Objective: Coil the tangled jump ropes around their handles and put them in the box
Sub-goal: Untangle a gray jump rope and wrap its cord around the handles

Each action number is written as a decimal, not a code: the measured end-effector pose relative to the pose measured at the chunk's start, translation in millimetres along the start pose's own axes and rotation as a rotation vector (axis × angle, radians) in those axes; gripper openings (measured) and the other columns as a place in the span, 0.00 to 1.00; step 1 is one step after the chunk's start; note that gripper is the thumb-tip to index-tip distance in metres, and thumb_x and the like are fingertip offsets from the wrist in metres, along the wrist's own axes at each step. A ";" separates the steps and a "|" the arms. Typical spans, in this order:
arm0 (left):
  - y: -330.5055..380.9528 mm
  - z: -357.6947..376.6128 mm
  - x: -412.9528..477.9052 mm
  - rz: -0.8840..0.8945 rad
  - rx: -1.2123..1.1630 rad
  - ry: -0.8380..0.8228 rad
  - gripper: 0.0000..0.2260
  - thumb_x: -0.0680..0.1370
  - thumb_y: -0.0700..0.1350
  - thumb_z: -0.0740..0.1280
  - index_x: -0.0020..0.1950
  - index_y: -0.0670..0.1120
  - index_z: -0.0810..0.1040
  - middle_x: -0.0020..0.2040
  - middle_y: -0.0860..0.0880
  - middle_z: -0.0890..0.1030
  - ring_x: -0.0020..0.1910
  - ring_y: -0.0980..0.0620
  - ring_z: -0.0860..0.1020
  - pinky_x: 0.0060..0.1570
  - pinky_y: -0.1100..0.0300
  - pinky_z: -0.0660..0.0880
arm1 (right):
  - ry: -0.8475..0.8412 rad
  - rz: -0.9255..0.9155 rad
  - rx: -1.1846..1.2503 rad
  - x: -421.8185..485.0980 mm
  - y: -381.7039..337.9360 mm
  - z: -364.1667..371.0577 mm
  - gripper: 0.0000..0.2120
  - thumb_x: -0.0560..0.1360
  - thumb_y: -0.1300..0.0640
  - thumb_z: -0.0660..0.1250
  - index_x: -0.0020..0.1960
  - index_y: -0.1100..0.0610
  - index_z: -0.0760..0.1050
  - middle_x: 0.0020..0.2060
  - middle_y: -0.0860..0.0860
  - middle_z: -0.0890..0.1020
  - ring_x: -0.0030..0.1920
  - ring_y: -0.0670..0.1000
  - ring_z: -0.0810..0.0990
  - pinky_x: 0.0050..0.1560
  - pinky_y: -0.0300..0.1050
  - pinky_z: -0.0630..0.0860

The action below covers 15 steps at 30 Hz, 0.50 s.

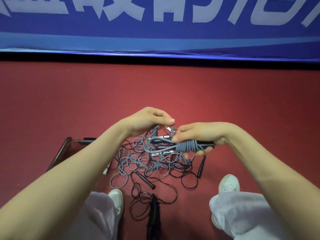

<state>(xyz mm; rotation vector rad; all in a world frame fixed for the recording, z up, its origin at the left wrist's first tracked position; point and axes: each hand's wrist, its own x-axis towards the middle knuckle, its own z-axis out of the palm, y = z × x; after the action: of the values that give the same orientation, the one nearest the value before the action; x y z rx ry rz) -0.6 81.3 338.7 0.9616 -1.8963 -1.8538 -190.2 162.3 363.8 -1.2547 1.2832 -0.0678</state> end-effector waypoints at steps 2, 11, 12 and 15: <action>6.6 10.6 -1.0 0.031 0.145 0.040 0.08 0.69 0.43 0.76 0.43 0.40 0.83 0.38 0.46 0.82 0.37 0.49 0.75 0.39 0.58 0.71 | 0.242 0.044 -0.279 6.4 4.1 -3.2 0.15 0.78 0.47 0.65 0.56 0.58 0.71 0.36 0.56 0.82 0.22 0.47 0.71 0.19 0.35 0.63; 16.1 21.3 -7.3 -0.070 -0.036 -0.065 0.05 0.71 0.42 0.72 0.39 0.42 0.77 0.29 0.49 0.78 0.25 0.56 0.76 0.26 0.66 0.73 | 0.992 -0.332 -0.447 6.5 12.0 -15.8 0.14 0.76 0.41 0.64 0.59 0.44 0.67 0.46 0.47 0.78 0.41 0.54 0.76 0.45 0.52 0.74; 15.6 21.0 -8.8 -0.097 -0.078 -0.083 0.05 0.71 0.43 0.71 0.37 0.43 0.78 0.28 0.50 0.77 0.22 0.57 0.75 0.24 0.67 0.71 | 1.008 -0.415 -0.346 6.4 12.2 -15.8 0.13 0.76 0.42 0.65 0.57 0.43 0.68 0.42 0.45 0.77 0.38 0.53 0.76 0.44 0.54 0.76; 14.9 15.4 -11.3 -0.117 -0.213 -0.062 0.06 0.71 0.45 0.69 0.34 0.46 0.81 0.25 0.52 0.72 0.18 0.61 0.64 0.20 0.69 0.59 | 1.069 -0.552 -0.116 2.5 8.8 -19.1 0.11 0.75 0.46 0.67 0.56 0.43 0.69 0.35 0.44 0.75 0.31 0.50 0.76 0.36 0.51 0.78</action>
<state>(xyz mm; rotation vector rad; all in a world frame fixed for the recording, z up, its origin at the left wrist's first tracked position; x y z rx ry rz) -6.0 99.2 354.0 0.9713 -1.6650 -2.1255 -208.2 151.8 360.1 -1.7203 1.7736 -1.2061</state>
